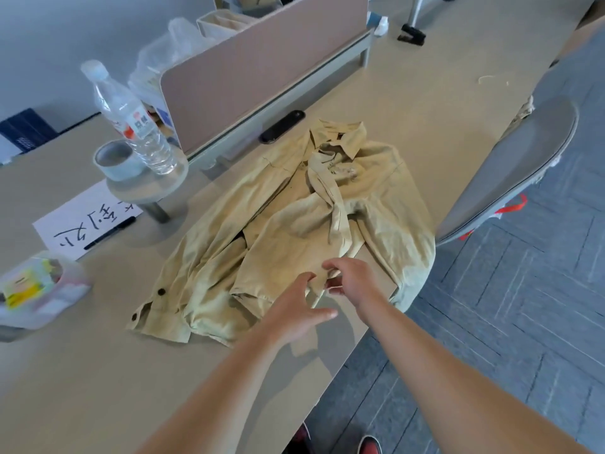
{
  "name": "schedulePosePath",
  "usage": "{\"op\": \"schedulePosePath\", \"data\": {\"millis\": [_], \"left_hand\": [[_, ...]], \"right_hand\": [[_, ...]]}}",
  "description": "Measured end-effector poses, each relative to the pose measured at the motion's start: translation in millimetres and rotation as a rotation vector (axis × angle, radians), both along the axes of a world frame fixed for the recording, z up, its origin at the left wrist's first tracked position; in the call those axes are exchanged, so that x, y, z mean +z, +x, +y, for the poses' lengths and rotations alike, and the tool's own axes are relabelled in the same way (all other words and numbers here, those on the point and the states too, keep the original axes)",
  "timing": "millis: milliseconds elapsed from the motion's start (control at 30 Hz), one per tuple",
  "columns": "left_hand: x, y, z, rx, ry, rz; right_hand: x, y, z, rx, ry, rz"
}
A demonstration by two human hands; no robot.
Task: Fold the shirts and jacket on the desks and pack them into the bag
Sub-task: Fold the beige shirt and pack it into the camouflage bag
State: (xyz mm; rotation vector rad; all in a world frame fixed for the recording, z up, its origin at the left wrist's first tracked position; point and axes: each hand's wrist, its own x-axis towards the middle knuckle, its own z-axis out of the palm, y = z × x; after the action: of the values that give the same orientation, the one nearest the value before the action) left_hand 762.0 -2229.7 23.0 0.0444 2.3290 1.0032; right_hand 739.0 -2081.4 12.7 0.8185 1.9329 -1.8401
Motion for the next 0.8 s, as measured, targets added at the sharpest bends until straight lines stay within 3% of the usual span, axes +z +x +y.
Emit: {"op": "schedulePosePath", "data": {"millis": [100,233,500,800], "left_hand": [[19.8,-2.3,9.1,0.151,-0.047,0.161],[47.9,-0.4,13.5,0.173,-0.174,0.297],[118.8,16.4,12.4,0.311,-0.056,0.300],[158.0,17.6,-18.4,0.346,-0.056,0.480]], "right_hand": [[27.5,-2.7,3.3,0.105,0.055,0.087],[59.9,7.0,9.9,0.254,0.158,0.208],[89.5,39.2,25.1,0.078,-0.117,0.230],[96.5,53.4,3.0,0.123,-0.082,0.157]]}}
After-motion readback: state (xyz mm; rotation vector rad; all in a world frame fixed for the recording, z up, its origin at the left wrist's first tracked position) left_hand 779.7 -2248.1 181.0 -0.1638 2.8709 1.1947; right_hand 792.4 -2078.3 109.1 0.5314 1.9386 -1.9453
